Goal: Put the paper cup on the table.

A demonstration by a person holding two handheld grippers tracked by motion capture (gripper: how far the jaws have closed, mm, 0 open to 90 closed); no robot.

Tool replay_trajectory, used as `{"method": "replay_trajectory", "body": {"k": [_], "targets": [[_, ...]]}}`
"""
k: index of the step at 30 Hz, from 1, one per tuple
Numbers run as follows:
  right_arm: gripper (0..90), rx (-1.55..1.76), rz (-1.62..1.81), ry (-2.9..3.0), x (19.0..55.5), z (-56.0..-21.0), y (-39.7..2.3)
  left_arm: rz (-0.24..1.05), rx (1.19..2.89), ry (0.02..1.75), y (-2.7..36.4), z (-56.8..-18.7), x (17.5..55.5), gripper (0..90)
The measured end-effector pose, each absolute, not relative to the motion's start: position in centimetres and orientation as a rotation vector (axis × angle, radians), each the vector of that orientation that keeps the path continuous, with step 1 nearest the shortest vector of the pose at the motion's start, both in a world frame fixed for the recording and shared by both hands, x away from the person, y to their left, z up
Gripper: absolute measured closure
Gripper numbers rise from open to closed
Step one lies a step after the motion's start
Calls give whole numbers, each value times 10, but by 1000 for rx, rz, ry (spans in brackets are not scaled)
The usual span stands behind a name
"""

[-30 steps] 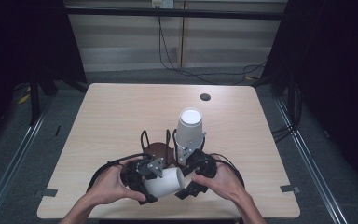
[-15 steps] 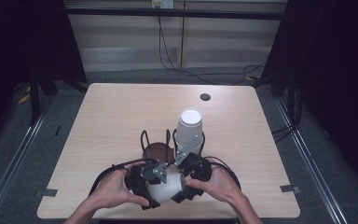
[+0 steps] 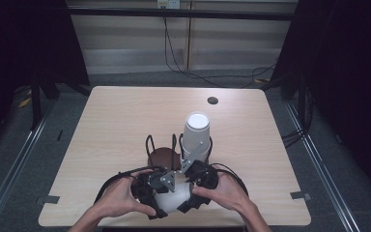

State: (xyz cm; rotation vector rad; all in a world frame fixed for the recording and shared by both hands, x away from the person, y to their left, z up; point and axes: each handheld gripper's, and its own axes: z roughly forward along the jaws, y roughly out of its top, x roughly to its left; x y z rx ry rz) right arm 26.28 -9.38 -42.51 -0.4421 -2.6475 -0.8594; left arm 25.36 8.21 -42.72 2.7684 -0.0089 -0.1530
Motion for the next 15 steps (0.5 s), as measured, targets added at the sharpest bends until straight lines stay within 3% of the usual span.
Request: {"method": "replay_trajectory", "body": {"k": [15], "targets": [[249, -468, -884, -2630, 265, -422, -95, -168, 2687, 26, 91, -426, 257, 135]]}}
